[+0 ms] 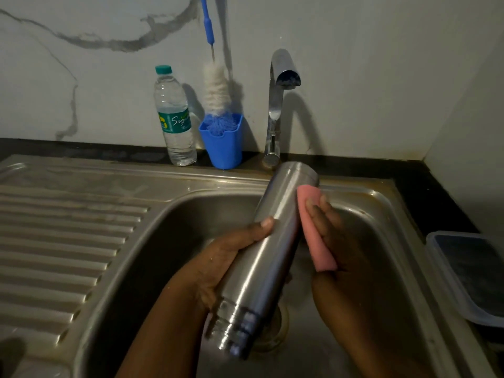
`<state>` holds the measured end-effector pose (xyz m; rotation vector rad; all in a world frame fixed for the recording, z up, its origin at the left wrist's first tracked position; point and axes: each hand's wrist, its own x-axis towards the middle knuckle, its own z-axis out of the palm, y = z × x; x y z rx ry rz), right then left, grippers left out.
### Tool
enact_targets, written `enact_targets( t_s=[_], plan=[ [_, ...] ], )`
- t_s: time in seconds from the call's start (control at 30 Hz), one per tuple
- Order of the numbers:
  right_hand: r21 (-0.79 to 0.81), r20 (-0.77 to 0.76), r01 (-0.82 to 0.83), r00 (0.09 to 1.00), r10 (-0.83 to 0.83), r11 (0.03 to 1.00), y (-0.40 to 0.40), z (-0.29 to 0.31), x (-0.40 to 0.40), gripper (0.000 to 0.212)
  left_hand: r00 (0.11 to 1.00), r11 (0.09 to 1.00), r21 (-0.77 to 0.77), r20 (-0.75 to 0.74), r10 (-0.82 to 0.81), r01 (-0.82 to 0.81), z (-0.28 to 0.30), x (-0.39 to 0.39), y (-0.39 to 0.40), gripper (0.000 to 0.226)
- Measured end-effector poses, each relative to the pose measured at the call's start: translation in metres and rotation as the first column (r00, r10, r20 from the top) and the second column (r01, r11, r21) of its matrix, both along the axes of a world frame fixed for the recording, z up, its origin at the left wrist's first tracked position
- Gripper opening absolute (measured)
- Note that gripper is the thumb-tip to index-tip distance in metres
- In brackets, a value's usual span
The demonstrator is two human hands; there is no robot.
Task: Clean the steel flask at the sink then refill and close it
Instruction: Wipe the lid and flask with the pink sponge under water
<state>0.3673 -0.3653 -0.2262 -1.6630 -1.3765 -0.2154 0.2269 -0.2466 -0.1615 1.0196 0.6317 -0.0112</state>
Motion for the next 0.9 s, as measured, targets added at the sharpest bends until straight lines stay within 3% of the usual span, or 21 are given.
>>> enact_targets(
  t_s=[0.1,0.17,0.37,0.53,0.7,0.77,0.9],
  plan=[
    [-0.076,-0.163,-0.17,0.974,0.156,0.983,0.008,0.005,-0.028,0.051,0.971,0.968,-0.098,0.037,0.236,-0.232,-0.002,0.001,0.006,0.074],
    [-0.068,-0.228,-0.225,0.952,0.205,0.972,0.011,0.004,-0.036,0.056,0.942,0.937,-0.135,0.045,0.331,-0.323,-0.004,0.0,0.01,0.073],
    [-0.055,-0.213,-0.314,0.931,0.296,0.948,0.012,0.008,-0.033,0.066,0.869,0.857,-0.246,0.093,0.486,-0.453,-0.004,0.004,0.01,0.061],
    [0.058,-0.277,-0.401,0.873,0.401,0.914,0.014,0.007,-0.043,0.049,0.798,0.794,-0.283,0.134,0.588,-0.537,-0.009,-0.001,0.015,0.064],
    [0.007,-0.173,-0.435,0.886,0.43,0.9,0.013,0.001,-0.04,0.039,0.798,0.802,-0.281,0.158,0.581,-0.528,-0.01,-0.001,0.017,0.06],
    [-0.032,0.025,-0.367,0.93,0.368,0.93,0.017,-0.002,-0.04,0.039,0.814,0.839,-0.25,0.224,0.536,-0.484,-0.01,-0.001,0.016,0.06],
    [-0.021,0.329,-0.253,0.912,0.246,0.967,0.02,-0.005,-0.035,0.046,0.867,0.93,-0.222,0.346,0.357,-0.294,-0.01,-0.002,0.015,0.07]
  ],
)
